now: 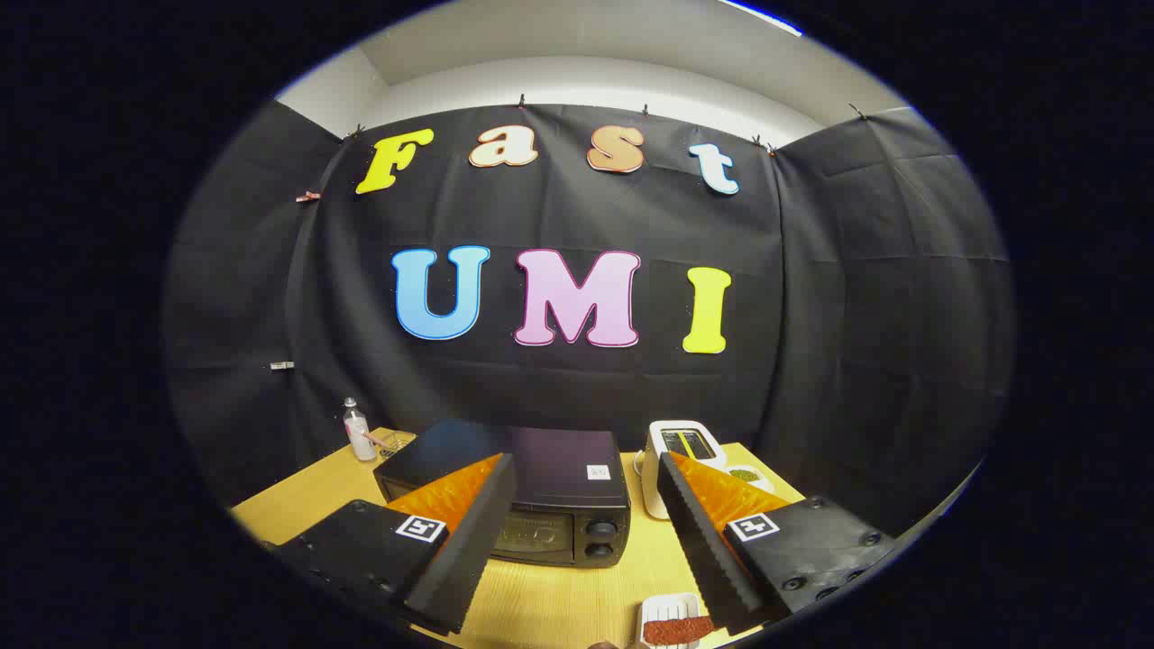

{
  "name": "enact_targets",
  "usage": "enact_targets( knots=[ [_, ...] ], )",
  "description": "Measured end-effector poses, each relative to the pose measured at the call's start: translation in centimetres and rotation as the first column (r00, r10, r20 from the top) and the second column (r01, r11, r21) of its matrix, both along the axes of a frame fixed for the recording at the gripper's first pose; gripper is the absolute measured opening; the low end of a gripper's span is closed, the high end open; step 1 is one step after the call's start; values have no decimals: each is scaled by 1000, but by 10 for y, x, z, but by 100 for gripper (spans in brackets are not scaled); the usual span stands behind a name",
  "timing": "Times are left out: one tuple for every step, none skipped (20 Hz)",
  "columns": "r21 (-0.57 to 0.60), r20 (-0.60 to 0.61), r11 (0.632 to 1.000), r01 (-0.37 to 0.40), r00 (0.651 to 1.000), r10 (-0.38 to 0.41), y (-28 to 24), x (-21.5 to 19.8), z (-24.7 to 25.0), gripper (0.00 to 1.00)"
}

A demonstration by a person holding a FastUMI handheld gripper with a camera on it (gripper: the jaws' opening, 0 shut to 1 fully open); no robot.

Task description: Open the toaster oven, put the food inside, and close the toaster oven door.

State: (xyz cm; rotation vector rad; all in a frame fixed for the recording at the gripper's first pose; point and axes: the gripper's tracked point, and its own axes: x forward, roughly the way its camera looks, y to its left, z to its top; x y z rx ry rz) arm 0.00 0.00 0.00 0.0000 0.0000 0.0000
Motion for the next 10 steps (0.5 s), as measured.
enact_targets(
  knots=[
    [0, -2, 1000, 2, 1000, -2, -1, 0, -1, 97],
    [4, -7, 1000, 3, 1000, -3, -1, 1, -2, 97],
    [8, -12, 1000, 3, 1000, -3, -1, 1, -4, 97],
    [10, -16, 1000, 0, 1000, 0, 0, 2, -6, 97],
    [7, -20, 1000, -3, 1000, 3, 0, 3, -7, 97],
    [4, -22, 1000, -7, 1000, 7, 2, 4, -7, 97],
    [4, -26, 1000, -10, 1000, 10, 2, 4, -8, 97],
    [7, -30, 1000, -16, 999, 16, 3, 5, -10, 97],
    [9, -33, 1000, -19, 999, 20, 4, 6, -10, 97],
    [9, -35, 1000, -21, 999, 22, 5, 7, -11, 97]
  ],
)
